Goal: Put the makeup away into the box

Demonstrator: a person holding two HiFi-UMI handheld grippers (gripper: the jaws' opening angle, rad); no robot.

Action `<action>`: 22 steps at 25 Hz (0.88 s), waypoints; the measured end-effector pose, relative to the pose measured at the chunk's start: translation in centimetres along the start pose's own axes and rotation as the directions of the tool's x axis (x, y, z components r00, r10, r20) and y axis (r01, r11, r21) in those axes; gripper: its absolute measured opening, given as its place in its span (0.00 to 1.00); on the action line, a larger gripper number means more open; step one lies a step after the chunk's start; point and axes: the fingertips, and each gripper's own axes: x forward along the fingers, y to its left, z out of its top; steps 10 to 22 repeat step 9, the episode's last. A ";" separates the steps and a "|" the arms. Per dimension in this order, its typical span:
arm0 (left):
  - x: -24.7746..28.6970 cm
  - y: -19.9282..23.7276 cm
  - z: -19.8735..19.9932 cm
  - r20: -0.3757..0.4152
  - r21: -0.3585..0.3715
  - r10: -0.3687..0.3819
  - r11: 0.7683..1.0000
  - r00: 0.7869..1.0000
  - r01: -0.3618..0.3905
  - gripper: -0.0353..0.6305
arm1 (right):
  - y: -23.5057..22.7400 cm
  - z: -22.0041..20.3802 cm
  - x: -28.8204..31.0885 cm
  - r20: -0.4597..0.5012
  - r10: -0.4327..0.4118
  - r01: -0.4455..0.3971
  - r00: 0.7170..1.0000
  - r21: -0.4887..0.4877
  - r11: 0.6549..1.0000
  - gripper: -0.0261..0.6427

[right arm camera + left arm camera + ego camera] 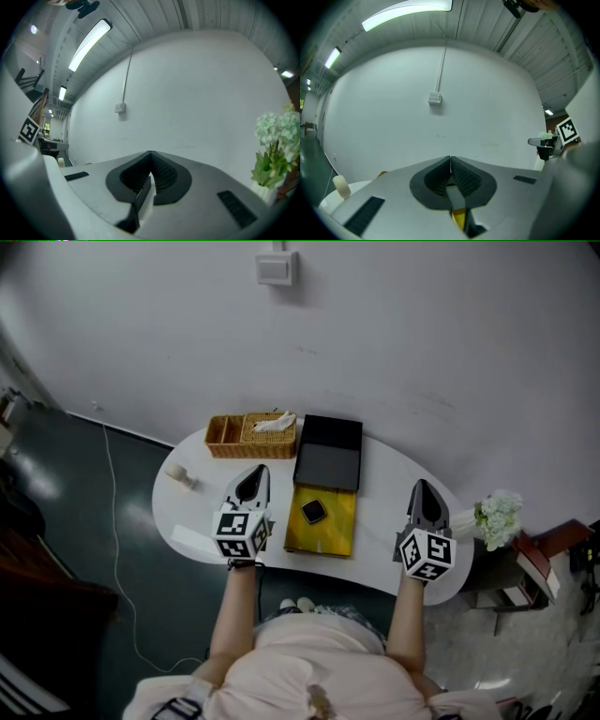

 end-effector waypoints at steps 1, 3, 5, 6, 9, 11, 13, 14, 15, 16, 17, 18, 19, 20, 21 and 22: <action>0.0 0.0 -0.1 -0.002 0.001 0.000 1.000 1.000 0.000 0.09 | 0.0 -0.1 0.0 -0.003 0.001 -0.001 1.000 -0.001 1.000 0.06; 0.0 -0.1 -0.2 -0.007 0.001 0.000 1.000 1.000 0.000 0.09 | -0.1 -0.2 0.1 -0.010 0.002 -0.002 1.000 -0.003 1.000 0.06; 0.1 -0.1 -0.4 -0.011 -0.001 0.000 1.000 1.000 0.000 0.09 | -0.2 -0.4 0.1 -0.015 0.003 -0.003 1.000 -0.005 1.000 0.06; 0.1 -0.1 -0.5 -0.012 -0.002 0.000 1.000 1.000 0.000 0.09 | -0.2 -0.5 0.1 -0.018 0.003 -0.003 1.000 -0.006 1.000 0.06; 0.2 -0.3 -0.5 -0.015 -0.004 -0.003 1.000 1.000 0.003 0.09 | -0.2 -0.6 0.1 -0.024 0.003 -0.003 1.000 -0.009 1.000 0.06; 0.2 -0.3 -0.5 -0.015 -0.004 -0.003 1.000 1.000 0.003 0.09 | -0.2 -0.6 0.1 -0.024 0.003 -0.003 1.000 -0.009 1.000 0.06; 0.2 -0.3 -0.5 -0.015 -0.004 -0.003 1.000 1.000 0.003 0.09 | -0.2 -0.6 0.1 -0.024 0.003 -0.003 1.000 -0.009 1.000 0.06; 0.2 -0.3 -0.5 -0.015 -0.004 -0.003 1.000 1.000 0.003 0.09 | -0.2 -0.6 0.1 -0.024 0.003 -0.003 1.000 -0.009 1.000 0.06; 0.2 -0.3 -0.5 -0.015 -0.004 -0.003 1.000 1.000 0.003 0.09 | -0.2 -0.6 0.1 -0.024 0.003 -0.003 1.000 -0.009 1.000 0.06; 0.2 -0.3 -0.5 -0.015 -0.004 -0.003 1.000 1.000 0.003 0.09 | -0.2 -0.6 0.1 -0.024 0.003 -0.003 1.000 -0.009 1.000 0.06; 0.2 -0.3 -0.5 -0.015 -0.004 -0.003 1.000 1.000 0.003 0.09 | -0.2 -0.6 0.1 -0.024 0.003 -0.003 1.000 -0.009 1.000 0.06; 0.2 -0.3 -0.5 -0.015 -0.004 -0.003 1.000 1.000 0.003 0.09 | -0.2 -0.6 0.1 -0.024 0.003 -0.003 1.000 -0.009 1.000 0.06; 0.2 -0.3 -0.5 -0.015 -0.004 -0.003 1.000 1.000 0.003 0.09 | -0.2 -0.6 0.1 -0.024 0.003 -0.003 1.000 -0.009 1.000 0.06; 0.2 -0.3 -0.5 -0.015 -0.004 -0.003 1.000 1.000 0.003 0.09 | -0.2 -0.6 0.1 -0.024 0.003 -0.003 1.000 -0.009 1.000 0.06; 0.2 -0.3 -0.5 -0.015 -0.004 -0.003 1.000 1.000 0.003 0.09 | -0.2 -0.6 0.1 -0.024 0.003 -0.003 1.000 -0.009 1.000 0.06; 0.2 -0.3 -0.5 -0.015 -0.004 -0.003 1.000 1.000 0.003 0.09 | -0.2 -0.6 0.1 -0.024 0.003 -0.003 1.000 -0.009 1.000 0.06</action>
